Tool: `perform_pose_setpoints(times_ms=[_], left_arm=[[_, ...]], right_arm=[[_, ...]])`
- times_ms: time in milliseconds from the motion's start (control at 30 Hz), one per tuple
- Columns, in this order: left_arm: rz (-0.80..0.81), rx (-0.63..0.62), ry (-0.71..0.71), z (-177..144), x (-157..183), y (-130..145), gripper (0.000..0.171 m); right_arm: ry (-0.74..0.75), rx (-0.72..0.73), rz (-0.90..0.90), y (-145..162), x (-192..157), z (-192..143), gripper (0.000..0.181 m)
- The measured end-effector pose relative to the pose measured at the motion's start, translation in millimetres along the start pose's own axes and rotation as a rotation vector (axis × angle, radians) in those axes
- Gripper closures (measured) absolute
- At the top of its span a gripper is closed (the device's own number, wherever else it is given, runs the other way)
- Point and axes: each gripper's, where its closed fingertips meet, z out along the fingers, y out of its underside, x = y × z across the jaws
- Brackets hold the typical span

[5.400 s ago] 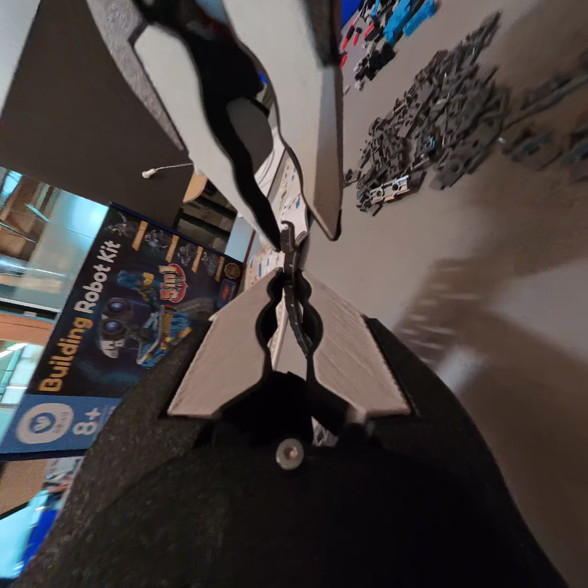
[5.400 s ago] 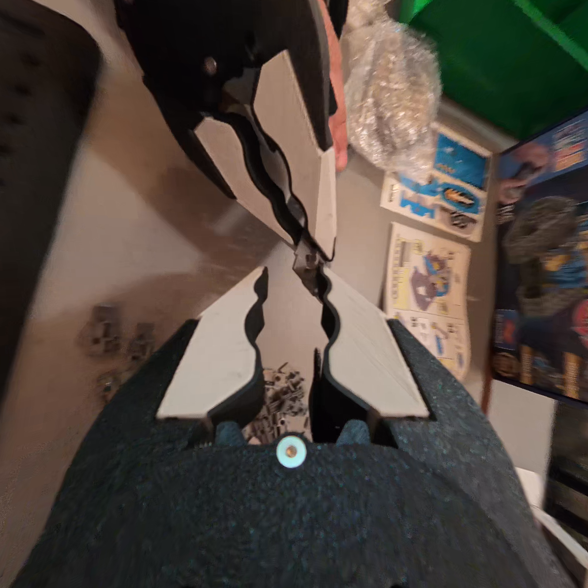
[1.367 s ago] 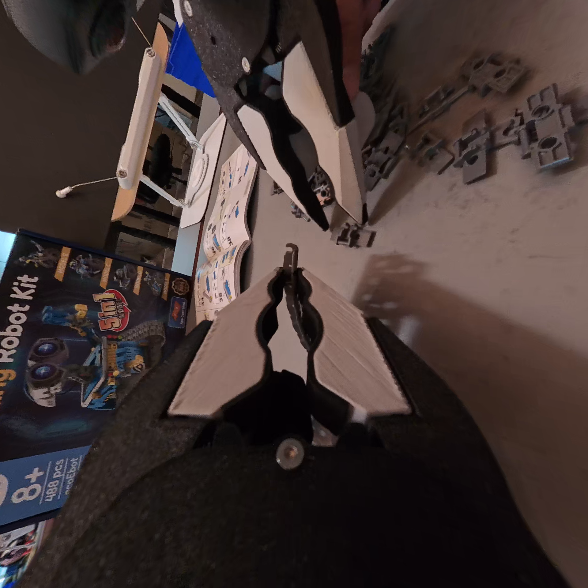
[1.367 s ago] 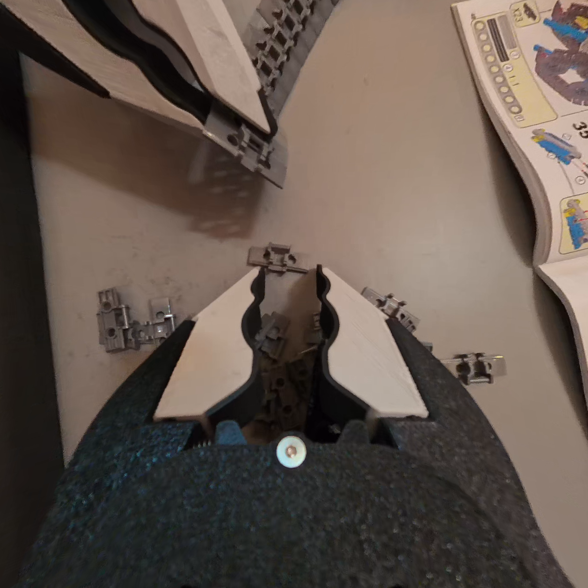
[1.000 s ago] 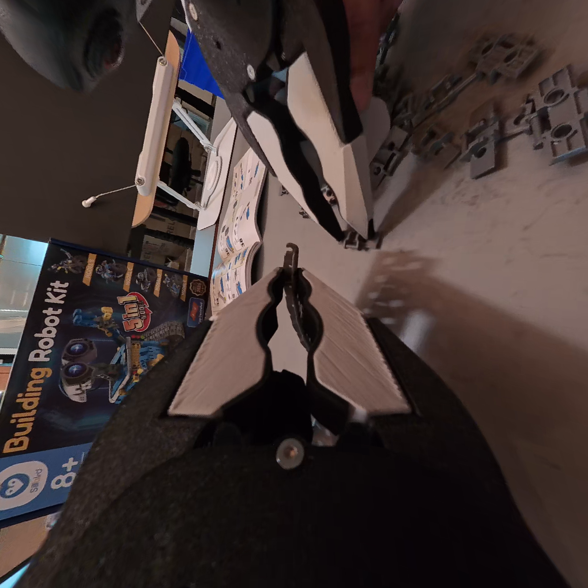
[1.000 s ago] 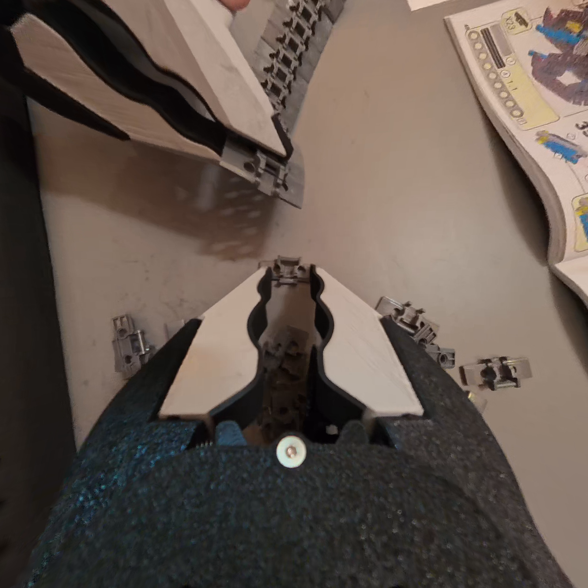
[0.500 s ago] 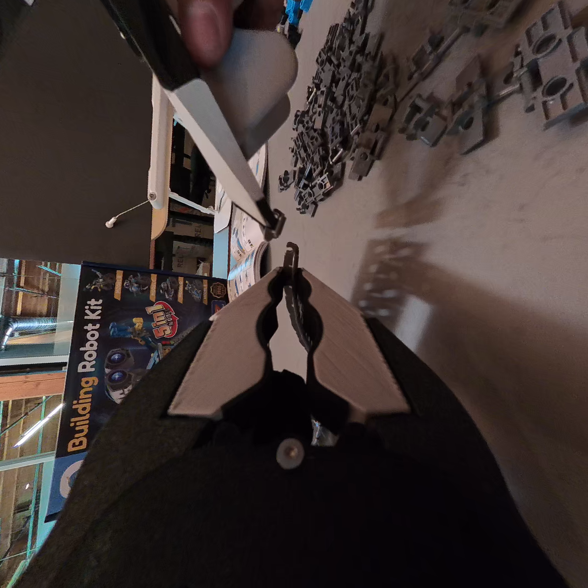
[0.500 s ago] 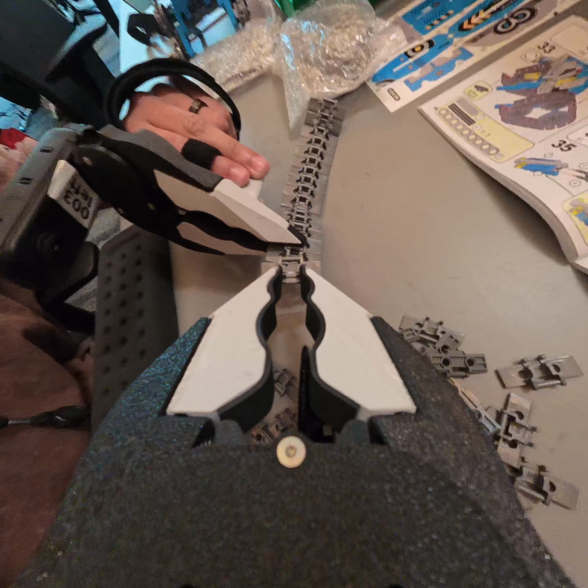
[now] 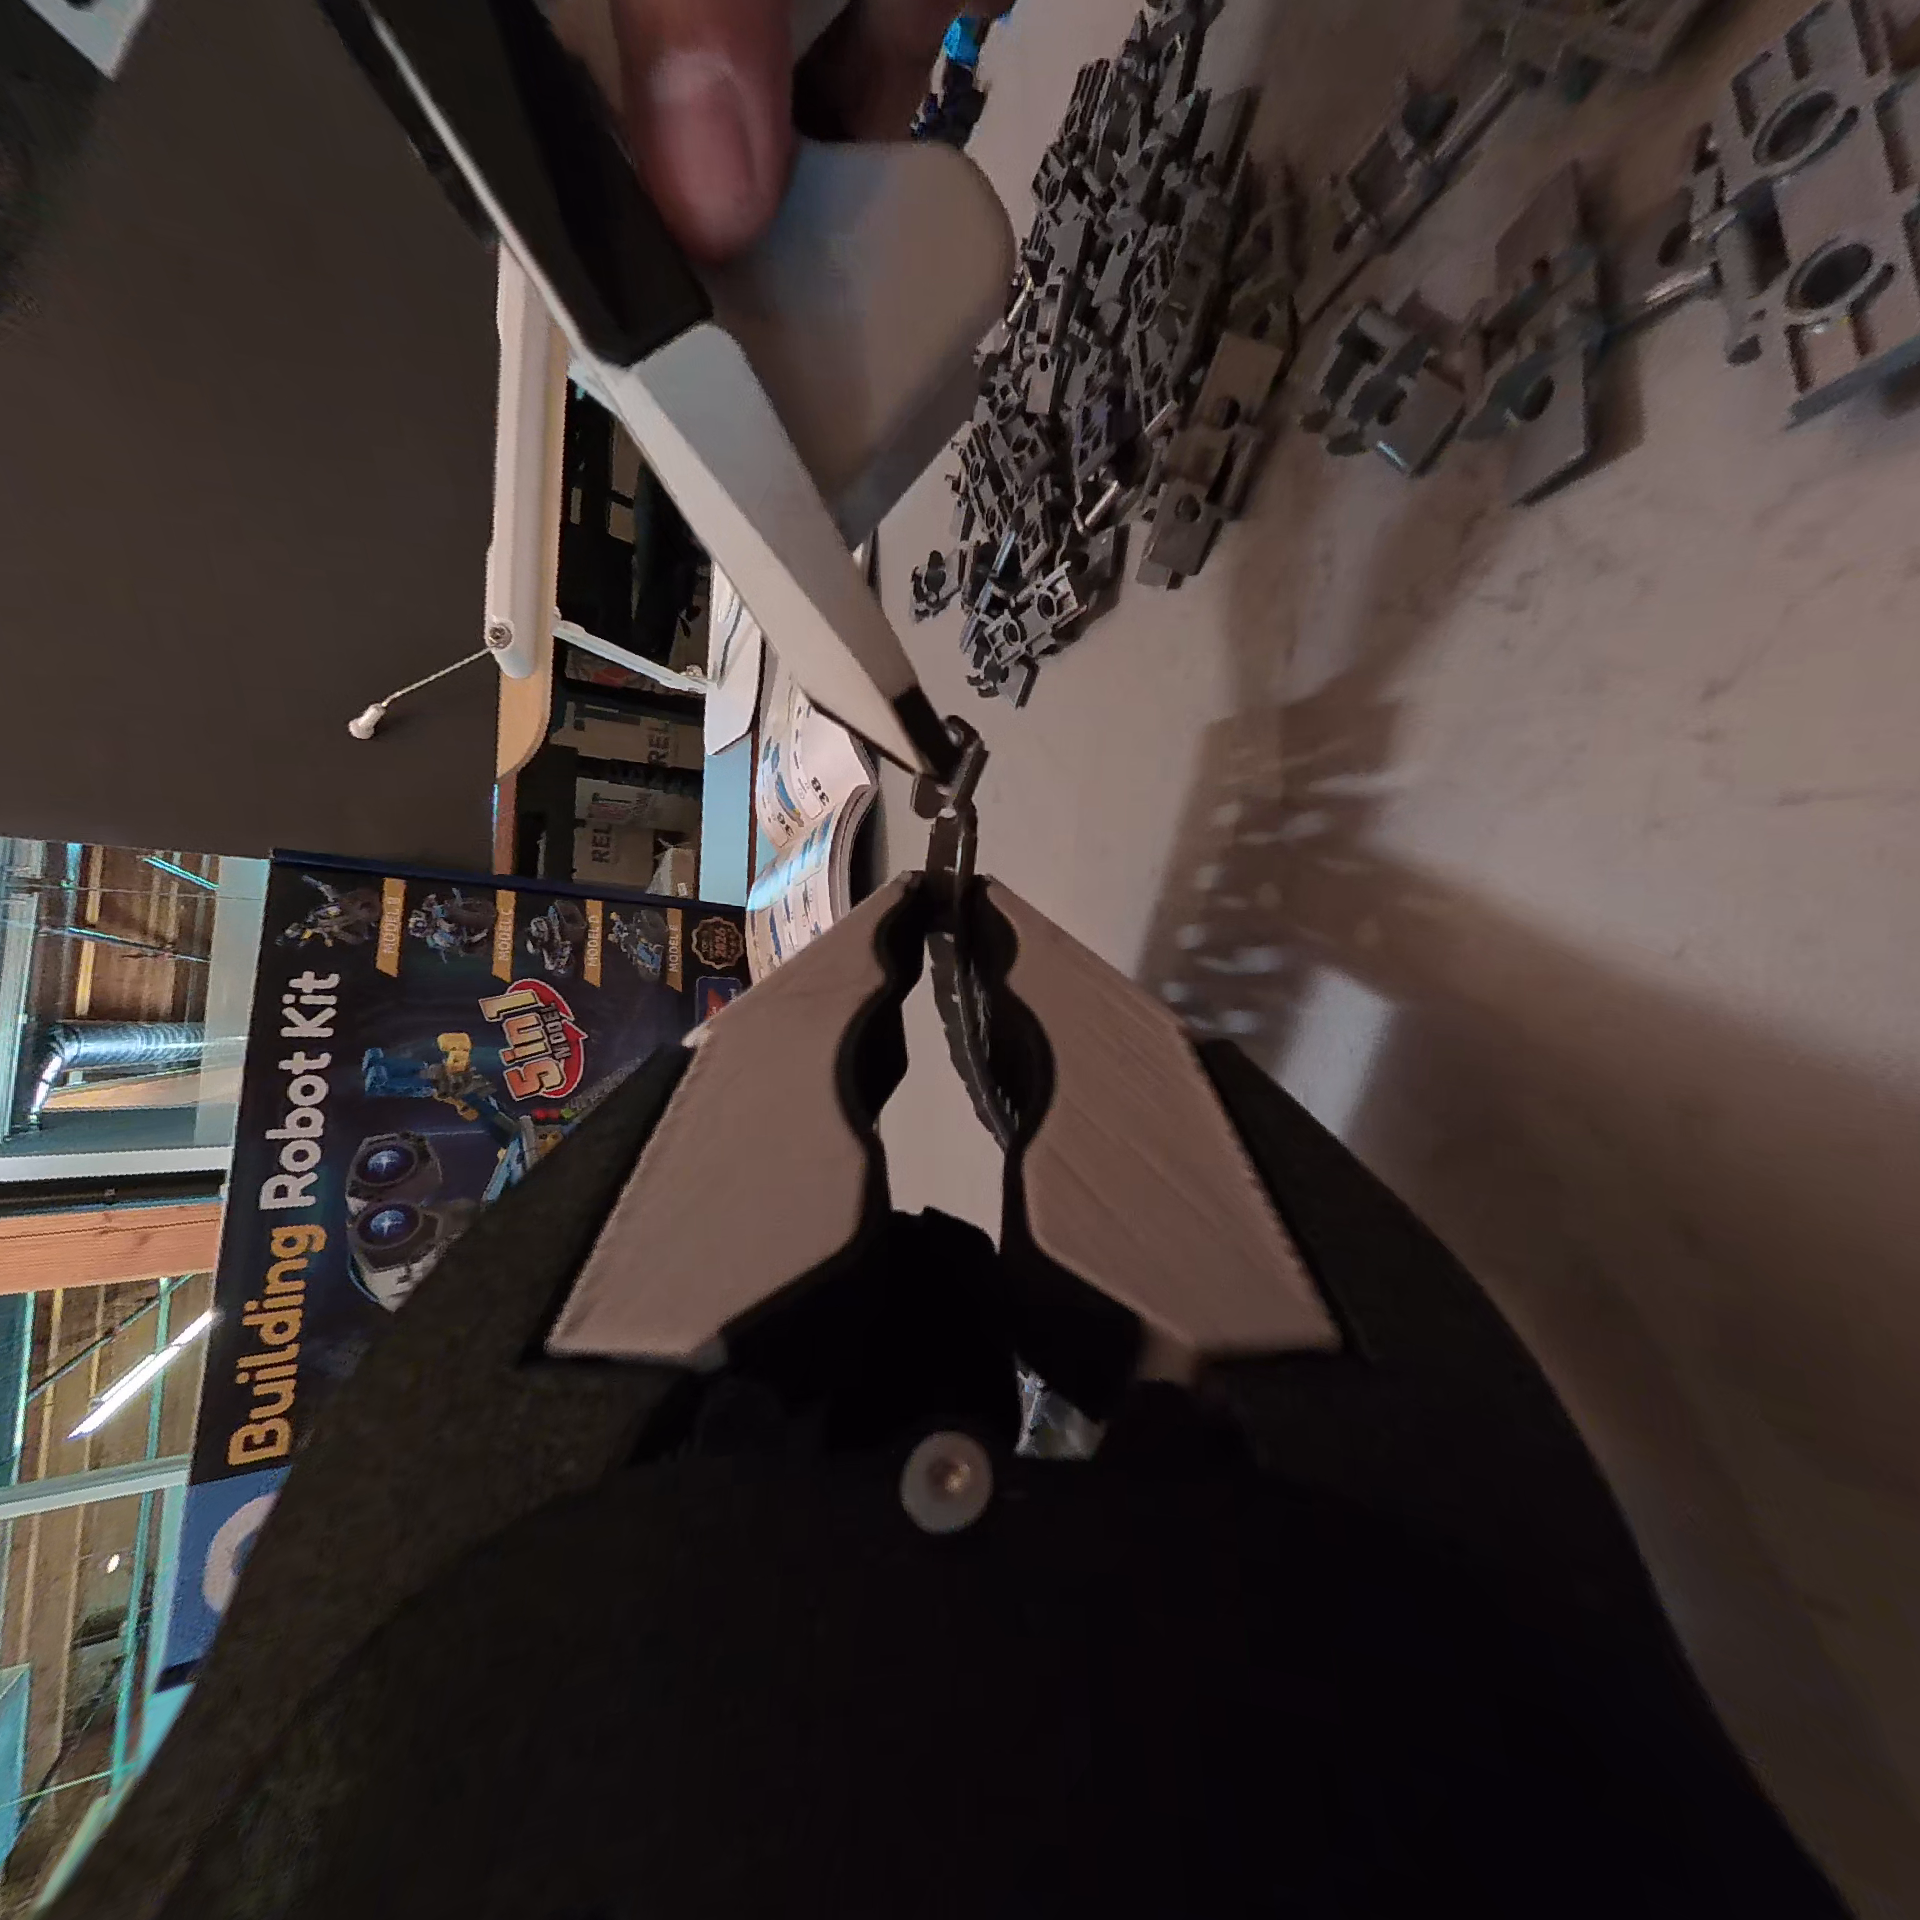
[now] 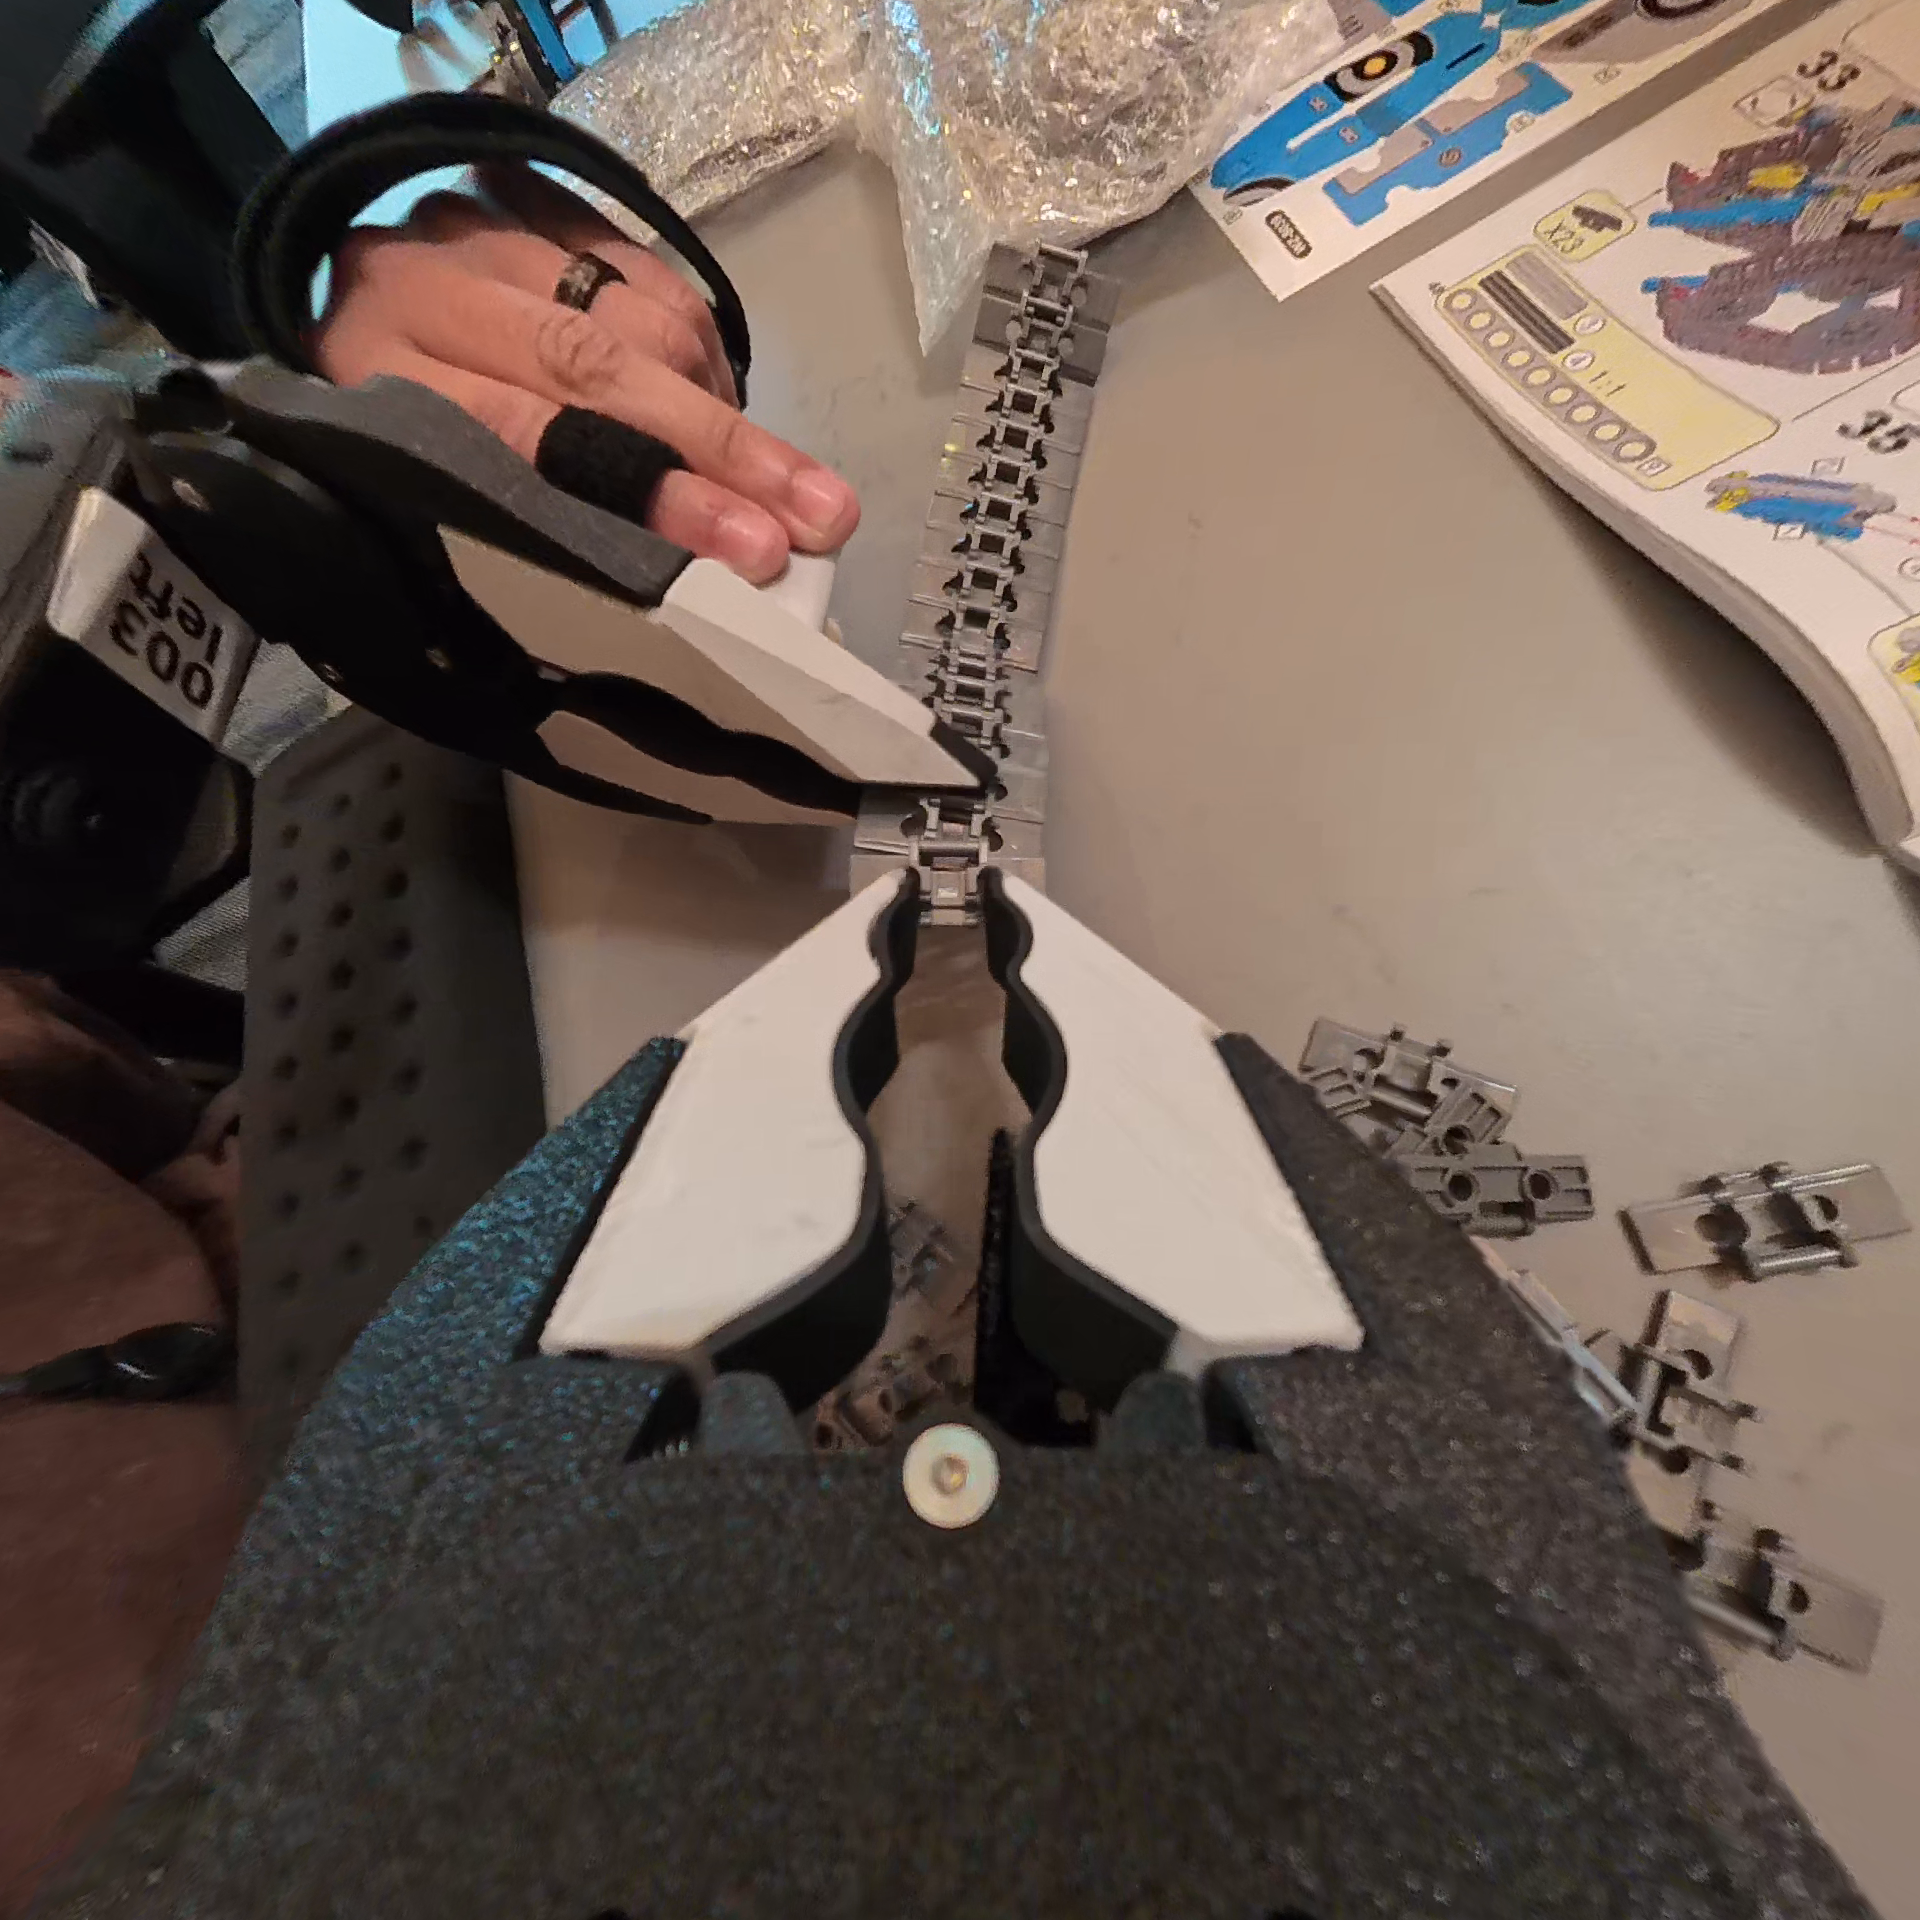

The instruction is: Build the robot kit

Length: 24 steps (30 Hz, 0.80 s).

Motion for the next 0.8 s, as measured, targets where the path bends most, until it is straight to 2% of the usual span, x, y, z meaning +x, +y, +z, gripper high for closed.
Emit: perform_pose_setpoints(times_ms=[67, 233, 300, 400, 567, 667, 800], left_arm=[[-0.014, 0.003, -0.001, 0, -1, 0, 0.165], [-0.022, 0.01, 0.001, -1, -2, -1, 0.165], [-0.017, 0.008, 0.002, -1, -2, -1, 0.164], [-0.022, 0.003, 0.005, -1, -2, 2, 0.164], [-0.042, 0.012, 0.035, -2, -1, 4, 0.165], [-0.023, 0.012, 0.039, -2, 2, 2, 0.164], [-0.009, 0.021, 0.048, -2, 5, -2, 0.165]], right_arm=[[0.024, -0.005, -0.066, 0, -1, 0, 0.164], [-0.027, -0.062, -0.219, 10, -20, 9, 0.145], [-0.001, -0.066, -0.286, 12, -21, 13, 0.145], [0.121, -0.156, -0.347, 23, -3, 14, 0.139], [0.16, -0.259, -0.361, 41, 11, -2, 0.155], [0.103, -0.236, -0.345, 45, 1, -9, 0.157], [0.125, -0.244, -0.363, 53, 7, -7, 0.157]])
